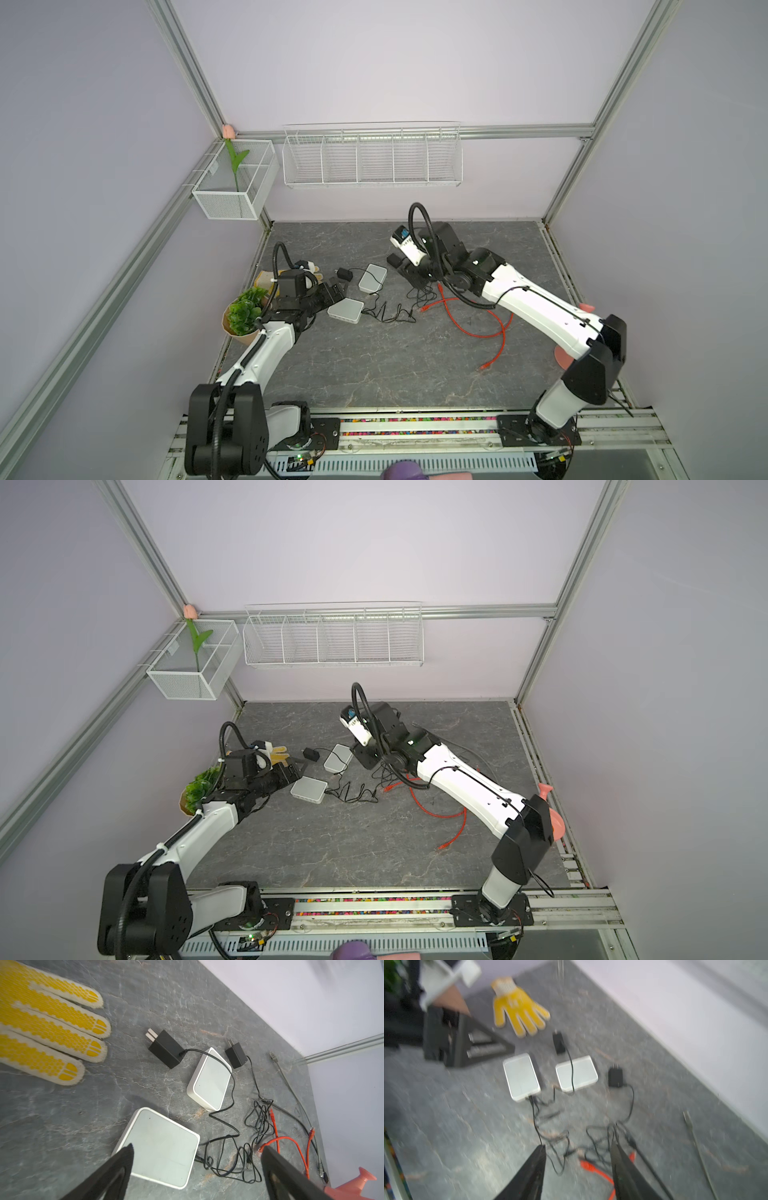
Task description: Insert the plug into the switch port
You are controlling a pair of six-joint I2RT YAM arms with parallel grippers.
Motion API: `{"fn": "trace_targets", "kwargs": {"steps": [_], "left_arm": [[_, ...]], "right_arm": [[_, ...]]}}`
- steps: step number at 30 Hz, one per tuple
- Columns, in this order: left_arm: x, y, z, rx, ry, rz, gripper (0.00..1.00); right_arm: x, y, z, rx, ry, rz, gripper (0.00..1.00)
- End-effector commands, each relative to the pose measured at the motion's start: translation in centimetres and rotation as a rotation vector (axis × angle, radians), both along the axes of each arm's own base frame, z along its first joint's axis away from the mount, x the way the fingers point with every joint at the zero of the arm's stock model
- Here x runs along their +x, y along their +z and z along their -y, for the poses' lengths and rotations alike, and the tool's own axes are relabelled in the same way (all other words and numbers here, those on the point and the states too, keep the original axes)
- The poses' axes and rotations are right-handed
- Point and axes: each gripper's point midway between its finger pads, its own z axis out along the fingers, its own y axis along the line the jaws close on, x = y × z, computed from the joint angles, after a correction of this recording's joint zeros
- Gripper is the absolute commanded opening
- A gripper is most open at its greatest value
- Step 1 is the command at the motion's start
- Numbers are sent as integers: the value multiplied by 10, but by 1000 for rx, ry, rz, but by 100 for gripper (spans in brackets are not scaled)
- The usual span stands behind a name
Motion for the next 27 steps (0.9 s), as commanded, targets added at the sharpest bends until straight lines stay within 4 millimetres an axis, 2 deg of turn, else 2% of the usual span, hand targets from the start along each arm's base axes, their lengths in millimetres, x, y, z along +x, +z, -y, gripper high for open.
{"fn": "trace_targets", "kwargs": {"steps": [1, 3, 6, 10, 13, 18, 22, 27], "left_arm": [[18, 1, 14, 50, -81, 19, 93], [27, -10, 18, 72, -99, -16, 90], [38, -28, 26, 88, -139, -74, 85], [50, -49, 32, 108, -176, -144, 82], [51, -63, 34, 112, -185, -184, 78], [39, -76, 26, 151, -169, -229, 72], [24, -87, 21, 169, -161, -273, 67], [2, -89, 15, 178, -146, -291, 62]], "right_arm": [[-5, -40, 39, -119, -55, -20, 50], [-9, -55, 54, -154, -80, -54, 45], [-15, -69, 64, -179, -96, -79, 40], [-17, -74, 66, -154, -102, -84, 35], [-17, -75, 70, -155, -113, -85, 30], [-13, -82, 84, -179, -153, -82, 30], [-5, -98, 93, -235, -177, -114, 30], [1, -122, 84, -278, -122, -160, 32]]}}
